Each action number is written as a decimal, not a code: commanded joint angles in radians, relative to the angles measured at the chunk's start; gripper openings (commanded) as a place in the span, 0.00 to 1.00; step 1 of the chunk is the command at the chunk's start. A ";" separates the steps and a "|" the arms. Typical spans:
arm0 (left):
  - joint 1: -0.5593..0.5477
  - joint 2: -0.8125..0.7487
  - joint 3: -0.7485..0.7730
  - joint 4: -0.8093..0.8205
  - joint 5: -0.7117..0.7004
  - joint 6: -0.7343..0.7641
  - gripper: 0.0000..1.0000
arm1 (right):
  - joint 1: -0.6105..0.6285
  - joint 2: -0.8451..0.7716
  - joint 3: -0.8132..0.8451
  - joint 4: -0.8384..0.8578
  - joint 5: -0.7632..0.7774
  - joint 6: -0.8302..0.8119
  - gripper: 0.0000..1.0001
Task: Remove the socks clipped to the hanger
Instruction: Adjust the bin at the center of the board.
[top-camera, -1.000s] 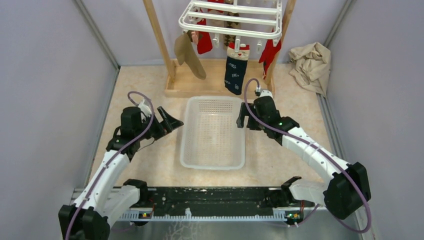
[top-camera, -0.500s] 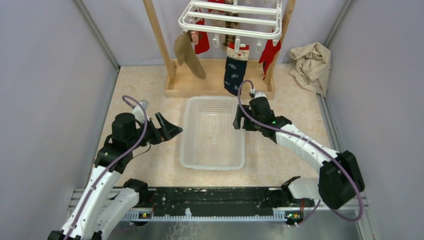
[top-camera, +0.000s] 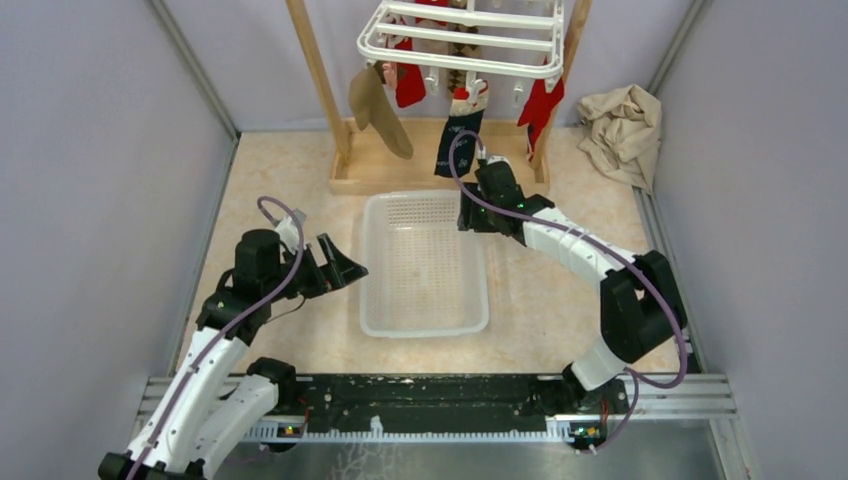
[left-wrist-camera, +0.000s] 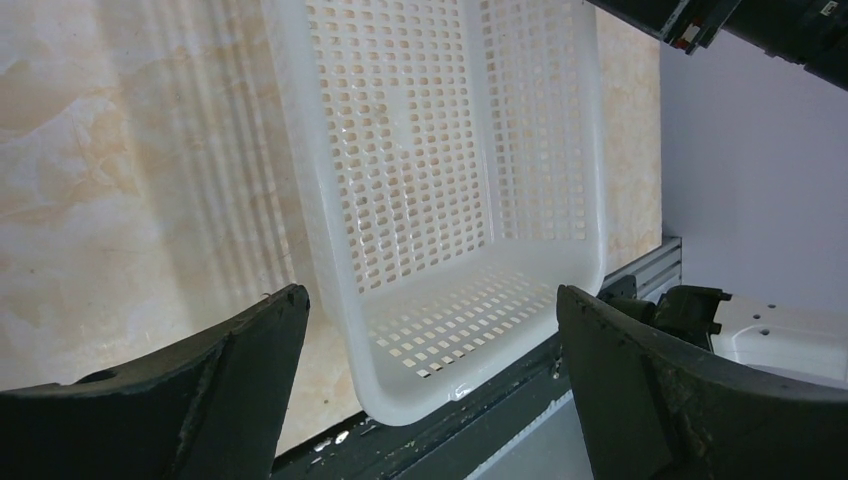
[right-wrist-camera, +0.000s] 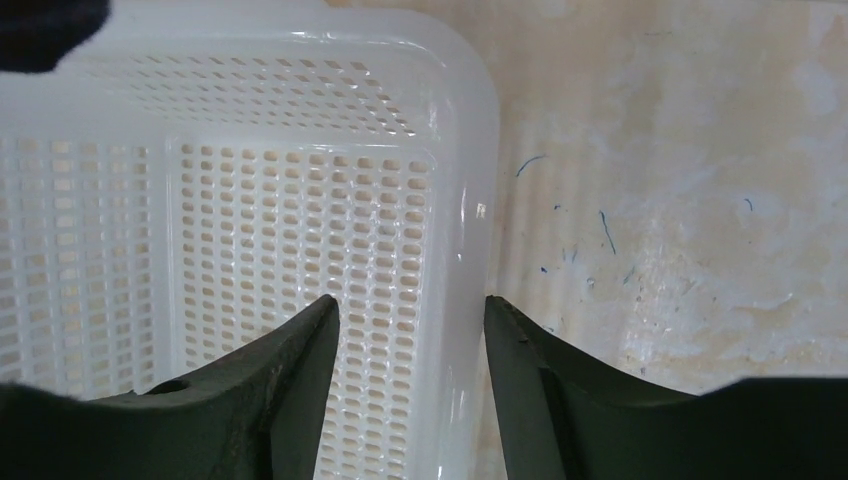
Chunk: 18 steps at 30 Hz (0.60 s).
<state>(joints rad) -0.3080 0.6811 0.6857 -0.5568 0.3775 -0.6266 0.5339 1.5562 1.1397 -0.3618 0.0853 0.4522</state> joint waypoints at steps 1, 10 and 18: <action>-0.003 0.026 0.008 0.037 -0.007 0.022 0.99 | 0.006 0.015 0.051 -0.016 0.016 0.050 0.55; -0.003 0.068 -0.038 0.114 -0.003 0.033 0.99 | 0.006 0.015 -0.041 -0.006 0.027 0.150 0.48; -0.003 0.078 -0.038 0.137 0.019 0.008 0.99 | 0.006 -0.102 -0.143 -0.017 0.052 0.261 0.00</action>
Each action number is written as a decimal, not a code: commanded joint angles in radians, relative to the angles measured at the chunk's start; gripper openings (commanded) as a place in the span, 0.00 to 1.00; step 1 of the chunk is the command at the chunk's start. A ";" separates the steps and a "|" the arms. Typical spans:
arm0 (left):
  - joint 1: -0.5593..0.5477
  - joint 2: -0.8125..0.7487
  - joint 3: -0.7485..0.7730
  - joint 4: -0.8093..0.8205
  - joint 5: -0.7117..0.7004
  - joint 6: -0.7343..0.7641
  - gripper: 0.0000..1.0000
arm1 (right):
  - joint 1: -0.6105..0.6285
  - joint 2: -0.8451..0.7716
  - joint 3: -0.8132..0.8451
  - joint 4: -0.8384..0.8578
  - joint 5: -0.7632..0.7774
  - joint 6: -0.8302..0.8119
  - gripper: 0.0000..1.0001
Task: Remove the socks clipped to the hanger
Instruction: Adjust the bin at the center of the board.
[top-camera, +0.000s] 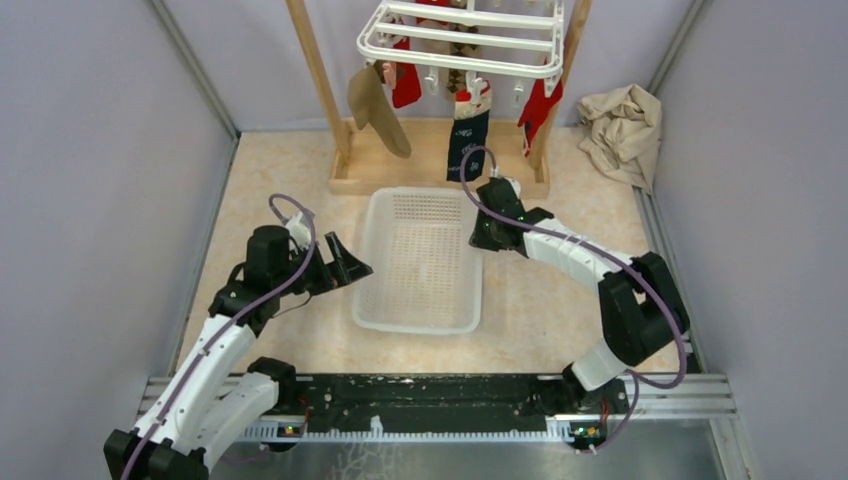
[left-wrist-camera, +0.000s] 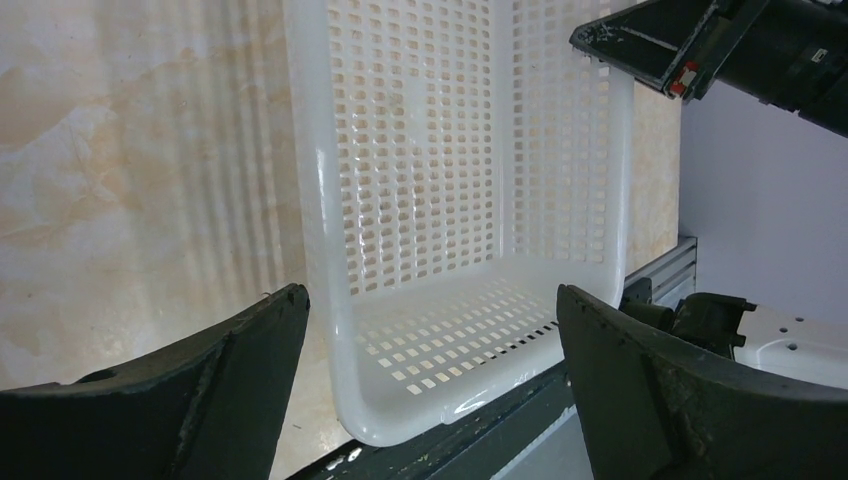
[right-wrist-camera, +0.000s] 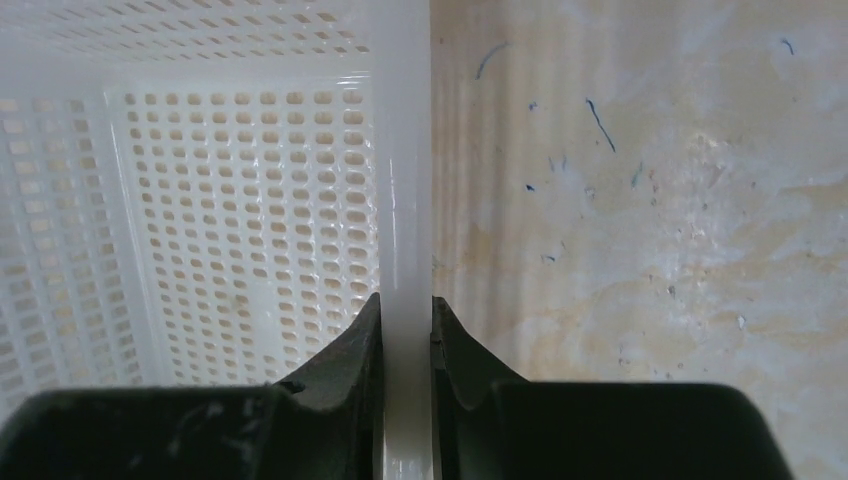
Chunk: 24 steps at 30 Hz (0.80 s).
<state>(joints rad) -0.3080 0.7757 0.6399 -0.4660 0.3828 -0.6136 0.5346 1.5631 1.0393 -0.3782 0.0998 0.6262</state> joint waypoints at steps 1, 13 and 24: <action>-0.003 -0.021 0.014 0.045 0.010 -0.008 0.99 | 0.005 -0.138 -0.068 -0.010 0.056 0.113 0.00; -0.014 0.007 0.059 0.061 -0.035 -0.064 0.99 | 0.017 -0.554 -0.343 -0.152 0.238 0.677 0.00; -0.026 0.163 0.084 0.197 -0.150 -0.098 0.99 | 0.056 -0.628 -0.489 0.016 0.211 0.883 0.28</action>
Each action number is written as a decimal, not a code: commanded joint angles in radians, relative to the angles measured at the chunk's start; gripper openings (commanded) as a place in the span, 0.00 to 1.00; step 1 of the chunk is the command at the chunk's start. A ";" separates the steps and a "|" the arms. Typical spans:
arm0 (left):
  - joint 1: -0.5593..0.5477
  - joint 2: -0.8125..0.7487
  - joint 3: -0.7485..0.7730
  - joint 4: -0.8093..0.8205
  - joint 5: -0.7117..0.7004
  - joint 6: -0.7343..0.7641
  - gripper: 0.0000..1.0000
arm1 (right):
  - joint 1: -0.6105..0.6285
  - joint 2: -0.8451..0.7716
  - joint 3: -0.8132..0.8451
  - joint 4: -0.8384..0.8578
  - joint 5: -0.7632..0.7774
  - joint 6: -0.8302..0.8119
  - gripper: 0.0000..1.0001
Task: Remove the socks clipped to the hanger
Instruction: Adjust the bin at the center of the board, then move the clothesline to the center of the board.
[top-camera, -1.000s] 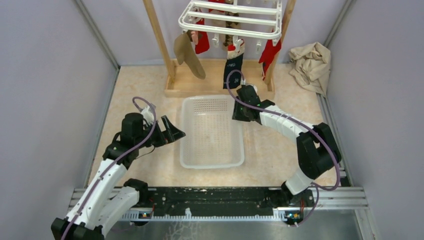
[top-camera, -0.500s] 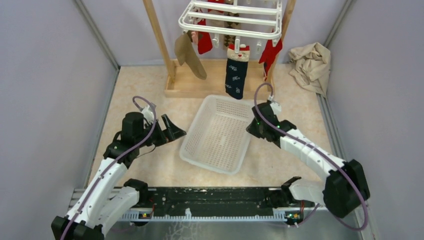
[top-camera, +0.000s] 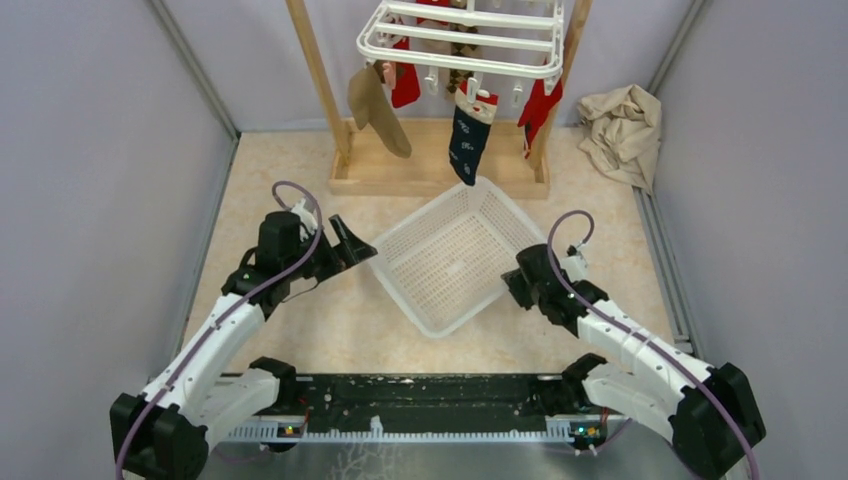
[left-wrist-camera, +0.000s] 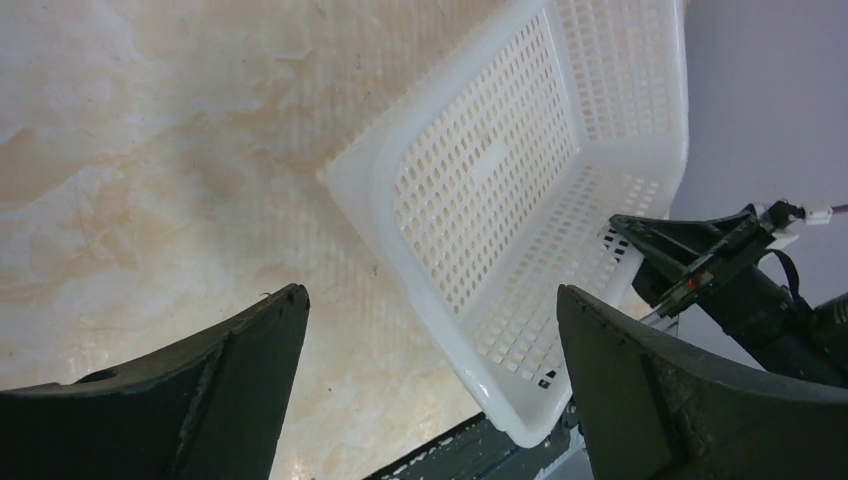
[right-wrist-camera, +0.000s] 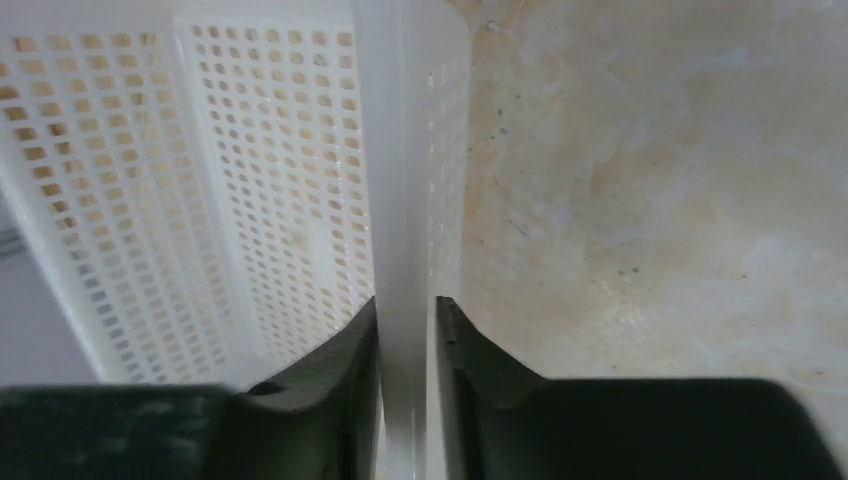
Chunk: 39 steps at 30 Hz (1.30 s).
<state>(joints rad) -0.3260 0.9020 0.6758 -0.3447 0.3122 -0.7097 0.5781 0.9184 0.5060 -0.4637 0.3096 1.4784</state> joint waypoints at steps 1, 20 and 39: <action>-0.008 0.059 0.066 0.074 -0.114 0.019 0.99 | 0.012 0.040 0.106 0.047 0.021 -0.016 0.49; 0.106 0.620 0.610 -0.003 -0.347 0.234 0.99 | -0.325 0.163 0.517 -0.070 0.036 -0.794 0.85; 0.208 0.938 0.779 0.218 -0.467 0.403 0.78 | -0.522 0.843 0.858 0.280 -0.137 -1.000 0.74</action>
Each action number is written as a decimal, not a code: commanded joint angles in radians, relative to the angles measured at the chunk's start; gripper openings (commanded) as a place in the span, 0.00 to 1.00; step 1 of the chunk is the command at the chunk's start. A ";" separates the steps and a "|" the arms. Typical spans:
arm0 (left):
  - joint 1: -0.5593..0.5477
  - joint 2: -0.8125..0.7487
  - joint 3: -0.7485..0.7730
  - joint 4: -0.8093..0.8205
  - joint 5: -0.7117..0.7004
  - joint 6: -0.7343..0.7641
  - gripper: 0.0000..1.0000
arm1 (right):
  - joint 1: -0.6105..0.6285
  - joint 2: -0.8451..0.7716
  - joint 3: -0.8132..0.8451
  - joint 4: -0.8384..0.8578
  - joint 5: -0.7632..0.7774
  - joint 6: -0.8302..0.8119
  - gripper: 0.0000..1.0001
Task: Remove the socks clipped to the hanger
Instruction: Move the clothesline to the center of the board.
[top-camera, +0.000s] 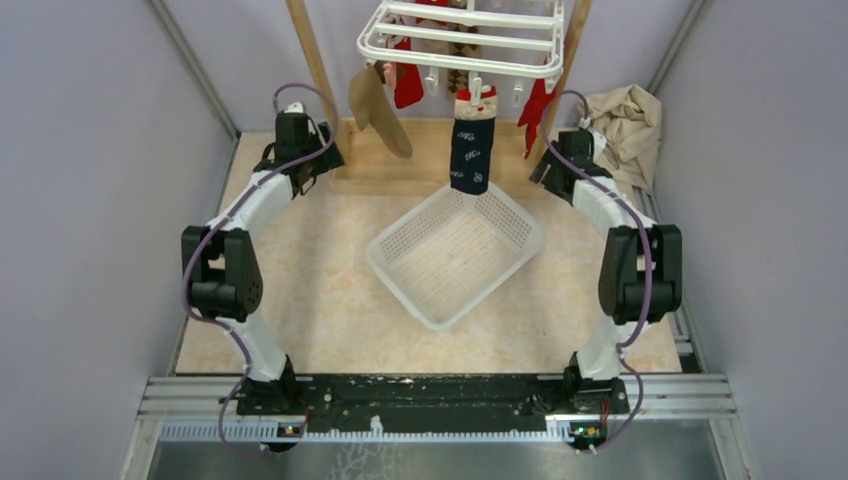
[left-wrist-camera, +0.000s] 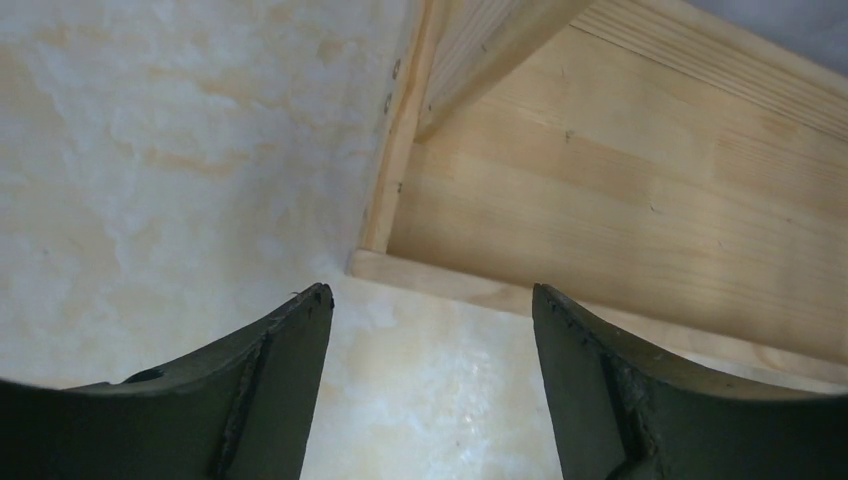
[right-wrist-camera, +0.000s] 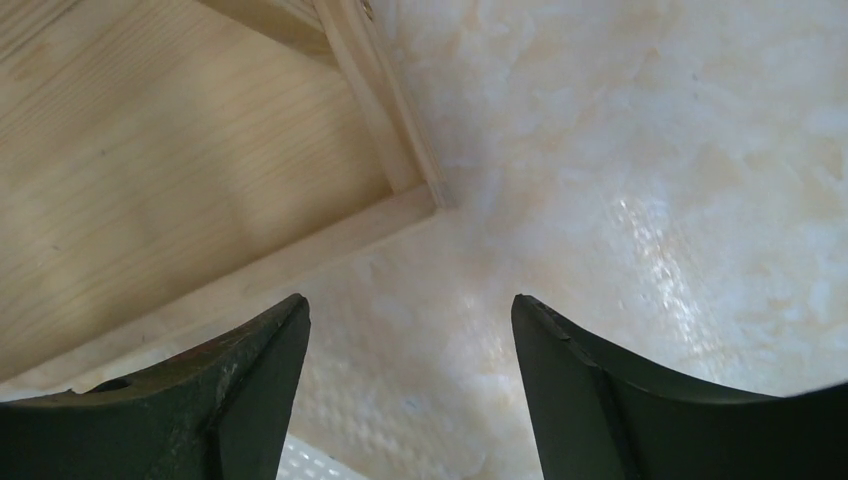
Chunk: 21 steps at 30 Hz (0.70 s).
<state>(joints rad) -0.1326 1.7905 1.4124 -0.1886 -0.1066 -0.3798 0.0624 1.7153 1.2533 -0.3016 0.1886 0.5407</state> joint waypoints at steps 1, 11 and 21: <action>0.018 0.063 0.046 0.066 -0.050 0.078 0.75 | -0.007 0.066 0.134 0.121 -0.013 -0.071 0.73; 0.022 0.166 0.073 0.066 -0.069 0.122 0.49 | -0.011 0.174 0.178 0.150 0.008 -0.153 0.71; 0.023 0.203 0.041 0.179 -0.049 0.157 0.53 | -0.015 0.222 0.164 0.237 -0.014 -0.181 0.72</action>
<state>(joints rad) -0.1150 1.9736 1.4559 -0.0948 -0.1600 -0.2588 0.0547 1.9179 1.3949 -0.1566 0.1822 0.3866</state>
